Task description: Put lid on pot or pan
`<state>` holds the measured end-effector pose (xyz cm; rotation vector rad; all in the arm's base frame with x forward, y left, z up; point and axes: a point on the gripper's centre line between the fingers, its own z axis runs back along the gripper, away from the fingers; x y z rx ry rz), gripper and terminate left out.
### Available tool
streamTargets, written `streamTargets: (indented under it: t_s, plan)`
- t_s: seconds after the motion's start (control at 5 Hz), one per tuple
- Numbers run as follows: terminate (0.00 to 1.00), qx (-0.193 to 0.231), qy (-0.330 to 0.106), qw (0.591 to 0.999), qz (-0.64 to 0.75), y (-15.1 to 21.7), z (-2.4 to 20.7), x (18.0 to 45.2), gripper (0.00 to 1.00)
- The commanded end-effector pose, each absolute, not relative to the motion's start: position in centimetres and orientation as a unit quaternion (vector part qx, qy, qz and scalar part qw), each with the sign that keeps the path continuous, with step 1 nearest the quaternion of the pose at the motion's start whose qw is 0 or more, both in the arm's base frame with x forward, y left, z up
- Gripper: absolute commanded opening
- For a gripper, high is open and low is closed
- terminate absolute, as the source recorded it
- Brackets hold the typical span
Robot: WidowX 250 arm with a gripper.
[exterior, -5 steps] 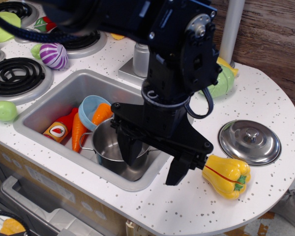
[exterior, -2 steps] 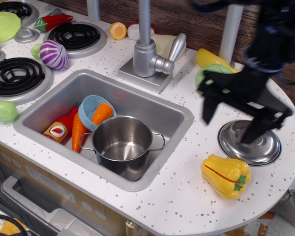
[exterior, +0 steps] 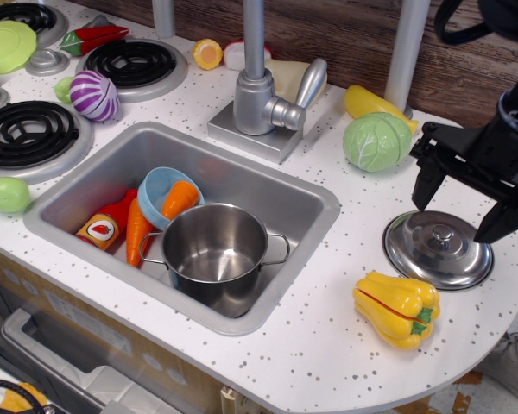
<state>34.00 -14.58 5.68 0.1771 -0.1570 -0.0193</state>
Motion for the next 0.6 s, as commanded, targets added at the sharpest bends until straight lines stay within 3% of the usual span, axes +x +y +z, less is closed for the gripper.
streamTargets:
  t_s: [0.0,0.4]
  plan:
    - [0.0,0.065,-0.113,0.991,-0.019,-14.2,6.0,35.8,1.0]
    - [0.0,0.012,-0.112,0.993,-0.019,-13.8,3.9,36.6,1.0]
